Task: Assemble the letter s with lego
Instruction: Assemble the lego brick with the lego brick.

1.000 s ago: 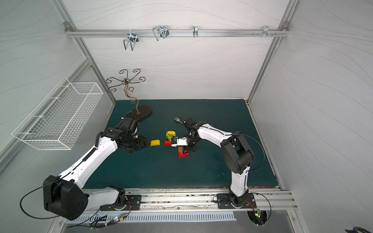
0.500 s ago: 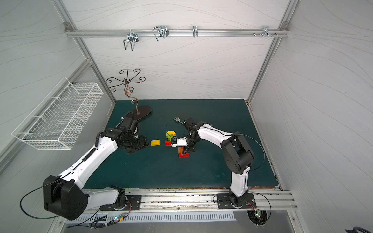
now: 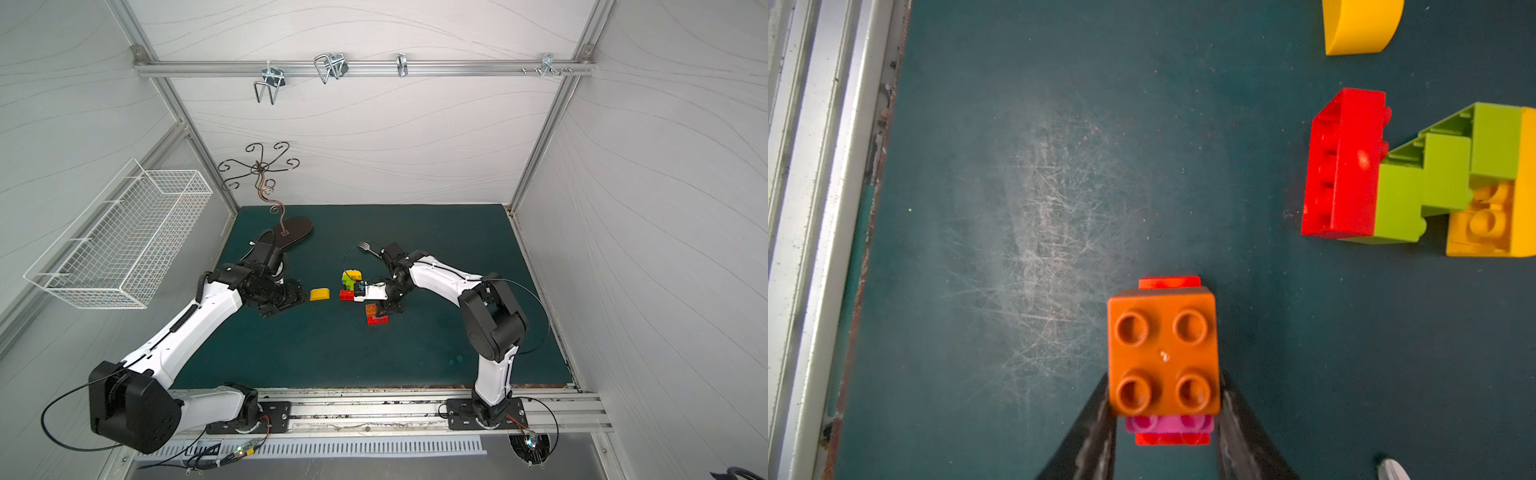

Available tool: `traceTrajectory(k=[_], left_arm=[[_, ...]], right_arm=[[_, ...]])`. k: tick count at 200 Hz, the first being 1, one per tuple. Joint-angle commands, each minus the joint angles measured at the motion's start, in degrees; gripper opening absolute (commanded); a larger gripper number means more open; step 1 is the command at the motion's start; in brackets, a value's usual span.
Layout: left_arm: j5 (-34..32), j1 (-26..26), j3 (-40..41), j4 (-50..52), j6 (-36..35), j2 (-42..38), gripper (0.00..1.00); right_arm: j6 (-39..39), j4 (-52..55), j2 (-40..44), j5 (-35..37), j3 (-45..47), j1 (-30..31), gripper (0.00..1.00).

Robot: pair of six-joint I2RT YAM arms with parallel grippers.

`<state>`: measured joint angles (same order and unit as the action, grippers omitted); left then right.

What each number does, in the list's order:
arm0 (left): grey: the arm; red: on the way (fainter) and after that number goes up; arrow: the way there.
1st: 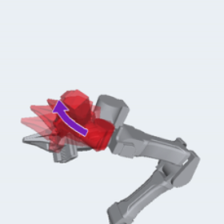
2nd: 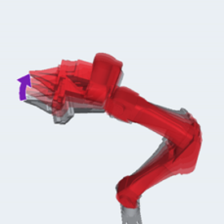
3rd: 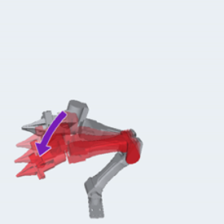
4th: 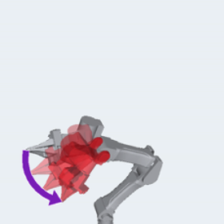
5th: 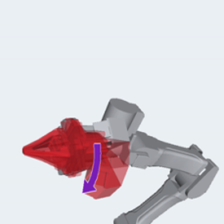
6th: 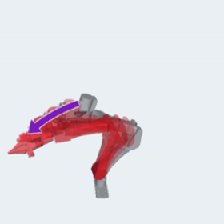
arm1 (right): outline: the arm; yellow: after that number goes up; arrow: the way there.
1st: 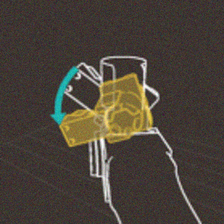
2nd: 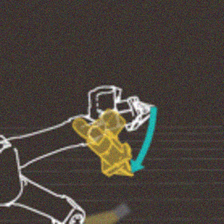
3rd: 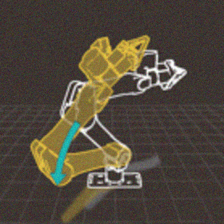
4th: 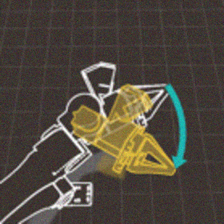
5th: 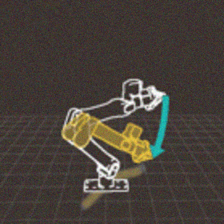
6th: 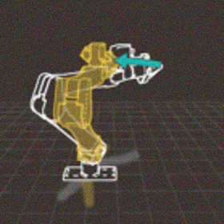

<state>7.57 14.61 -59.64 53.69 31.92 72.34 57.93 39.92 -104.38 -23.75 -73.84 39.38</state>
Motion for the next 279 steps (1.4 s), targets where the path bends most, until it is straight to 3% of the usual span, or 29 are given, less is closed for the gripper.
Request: traceTrajectory(k=[1, 39, 97, 120, 144, 163, 193, 224, 241, 279], left_arm=[[0.2, -0.5, -1.5, 0.2, -0.2, -0.7, 0.77], [0.2, -0.5, -1.3, 0.2, -0.2, -0.7, 0.78], [1.2, -0.5, -1.1, -0.4, -0.1, -1.1, 0.78], [4.6, -0.5, -0.1, -2.5, 0.5, -1.3, 0.78], [12.3, -0.3, 2.4, -8.1, 2.6, -1.6, 0.76], [13.9, 2.6, 2.5, -11.1, 4.5, -0.8, 0.73], [11.1, 9.5, 0.3, -13.0, 6.1, 2.3, 0.70], [13.4, 10.2, 3.3, -18.7, 10.1, 3.8, 0.66], [14.5, 10.3, 5.0, -21.3, 11.7, 4.0, 0.67], [17.0, 10.3, 8.4, -25.5, 13.9, 4.3, 0.67]], right_arm=[[0.0, 1.2, 1.1, -1.6, 0.0, -0.2, 0.40], [-0.3, 0.8, 1.1, -1.2, -0.1, 0.0, 0.43], [-0.8, 3.0, 4.4, -2.7, 0.0, -1.3, 0.55], [-2.6, 3.1, 7.0, -4.5, 0.4, -3.2, 0.55], [-4.2, 1.4, 9.0, -6.1, 2.6, -5.3, 0.54], [-4.3, 0.3, 9.2, -6.3, 4.7, -5.8, 0.54], [-6.0, -1.8, 9.6, -6.9, 6.6, -6.0, 0.51], [-13.9, -4.2, 9.7, -6.3, 4.3, -6.1, 0.46], [-19.8, -4.3, 9.3, -5.7, 2.9, -6.0, 0.37], [-32.4, -4.0, 9.9, 1.1, 0.9, -3.5, 0.26]])
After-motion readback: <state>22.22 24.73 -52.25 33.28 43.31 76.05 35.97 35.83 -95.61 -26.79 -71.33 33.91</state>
